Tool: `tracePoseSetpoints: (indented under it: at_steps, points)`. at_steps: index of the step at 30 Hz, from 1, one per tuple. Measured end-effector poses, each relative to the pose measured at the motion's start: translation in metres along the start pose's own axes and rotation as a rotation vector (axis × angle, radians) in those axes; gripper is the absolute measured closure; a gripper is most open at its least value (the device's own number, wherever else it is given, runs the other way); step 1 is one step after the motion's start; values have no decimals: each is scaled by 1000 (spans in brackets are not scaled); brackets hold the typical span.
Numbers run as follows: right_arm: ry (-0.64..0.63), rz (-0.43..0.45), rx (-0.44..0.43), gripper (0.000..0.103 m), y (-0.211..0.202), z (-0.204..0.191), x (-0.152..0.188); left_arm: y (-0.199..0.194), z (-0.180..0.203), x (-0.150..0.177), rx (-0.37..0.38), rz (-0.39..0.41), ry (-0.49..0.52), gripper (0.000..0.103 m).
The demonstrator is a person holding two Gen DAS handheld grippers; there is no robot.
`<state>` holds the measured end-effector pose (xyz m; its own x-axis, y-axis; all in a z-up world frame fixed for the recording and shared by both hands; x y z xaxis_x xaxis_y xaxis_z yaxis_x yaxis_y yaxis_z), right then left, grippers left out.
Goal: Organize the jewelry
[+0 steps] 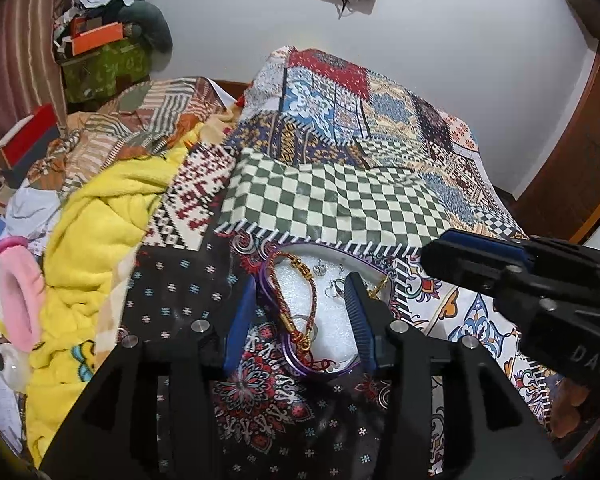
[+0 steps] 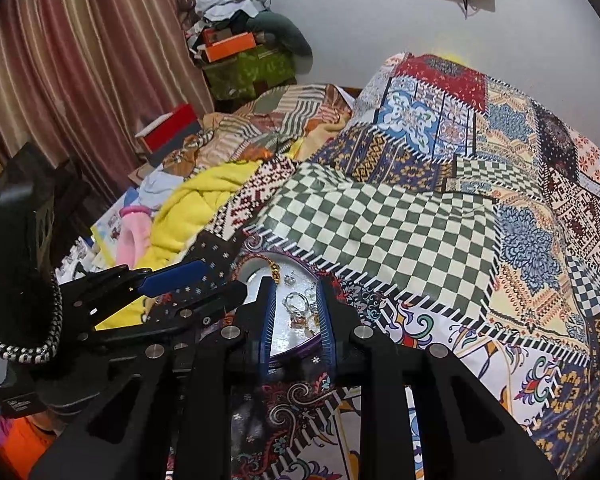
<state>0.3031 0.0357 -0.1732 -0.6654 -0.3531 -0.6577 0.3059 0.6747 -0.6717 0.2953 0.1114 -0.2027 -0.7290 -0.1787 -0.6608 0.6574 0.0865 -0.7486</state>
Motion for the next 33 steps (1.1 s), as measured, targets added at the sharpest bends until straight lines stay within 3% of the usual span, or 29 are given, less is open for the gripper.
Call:
tracePoseSetpoints:
  at_steps: [9,20,25,26,30,33]
  points:
    - [-50,124,40,84,-55,-31,-15,-87,-8,-23,-74,191,12,58]
    - [-122,439,77,84,-187,-94,-21,-241,-1,-29,-65,500,-3,58]
    - [-157,554,83,83,-234,-123,-10,-302,7,-15,-91,637,10,49]
    - [-163,571,87,81,-238,-127,-8,-311,8,-12,-99,658,9,47]
    - [-192,664,129,42,-262,-146,3,-340,8,1,-130,729,-2,37]
    - [-215,719,194,32,-273,-156,11,-354,4,9,-140,756,-26,27]
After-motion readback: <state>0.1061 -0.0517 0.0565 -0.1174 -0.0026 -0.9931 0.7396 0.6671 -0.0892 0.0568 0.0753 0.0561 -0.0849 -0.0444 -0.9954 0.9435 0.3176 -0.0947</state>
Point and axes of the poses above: each gripper's, at about its wrist camera, not at the fingertips, and y roughly the way its jaws point, z to its right, x to its underside, the point moved 6 cm from there along y, roughly the way its jaws point, and after that the axes turned 11 degrees about -x, right-handed, at the moved point
